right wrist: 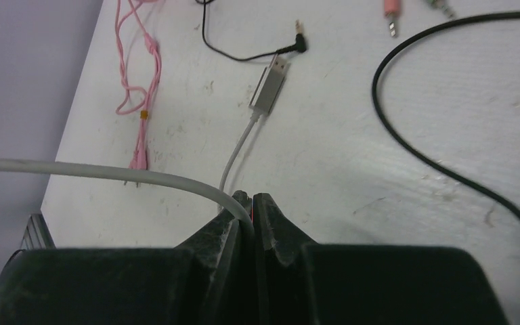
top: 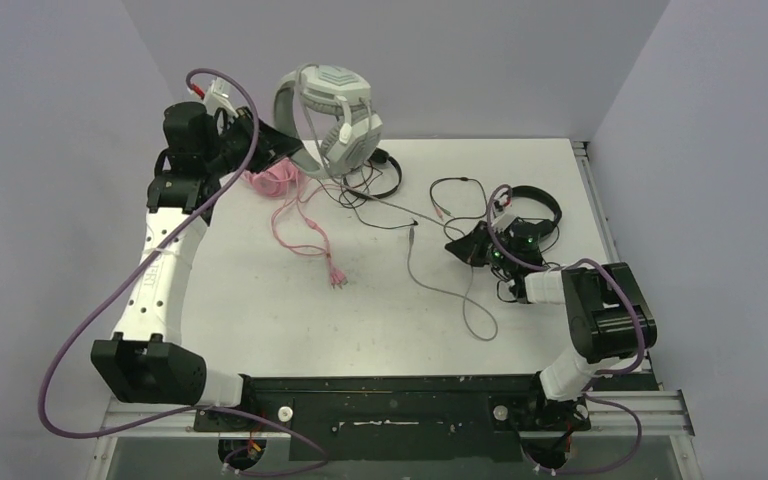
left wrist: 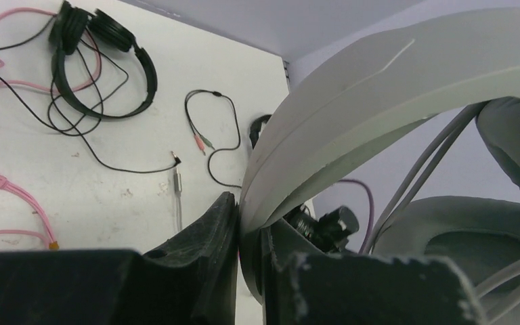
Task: Wrap the headphones
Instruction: Wrap the headphones cable around the headphones.
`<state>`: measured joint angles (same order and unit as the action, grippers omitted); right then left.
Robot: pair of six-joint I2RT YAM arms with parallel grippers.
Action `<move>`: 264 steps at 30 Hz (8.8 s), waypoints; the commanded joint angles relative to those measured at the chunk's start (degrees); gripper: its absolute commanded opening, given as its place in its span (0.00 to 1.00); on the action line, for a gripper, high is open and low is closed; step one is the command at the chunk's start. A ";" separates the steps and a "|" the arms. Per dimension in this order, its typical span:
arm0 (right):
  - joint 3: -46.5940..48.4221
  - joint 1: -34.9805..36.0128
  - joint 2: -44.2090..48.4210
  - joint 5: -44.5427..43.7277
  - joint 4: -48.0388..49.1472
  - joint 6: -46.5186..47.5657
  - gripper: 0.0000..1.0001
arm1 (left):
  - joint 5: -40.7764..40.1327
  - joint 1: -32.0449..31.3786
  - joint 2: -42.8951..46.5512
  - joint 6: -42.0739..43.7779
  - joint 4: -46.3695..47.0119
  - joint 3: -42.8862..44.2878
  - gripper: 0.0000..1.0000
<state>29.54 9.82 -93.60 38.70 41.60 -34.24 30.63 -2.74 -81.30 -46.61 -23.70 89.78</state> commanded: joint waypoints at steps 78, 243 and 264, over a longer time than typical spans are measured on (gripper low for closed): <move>18.25 30.93 21.68 -15.30 -24.63 -7.77 0.14 | -60.25 -31.14 1.19 -0.58 1.30 -8.41 0.00; 13.09 19.26 12.31 39.23 -6.52 -10.32 0.15 | -27.80 -34.96 19.50 104.65 -1.84 -16.41 0.00; 9.11 14.86 6.58 35.62 49.51 -58.36 0.17 | -32.41 -34.96 19.27 105.37 -0.56 -19.56 0.00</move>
<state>39.11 24.60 -84.60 74.76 63.61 -74.06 2.07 -38.04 -62.94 58.72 -30.09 70.04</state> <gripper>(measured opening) 0.169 0.117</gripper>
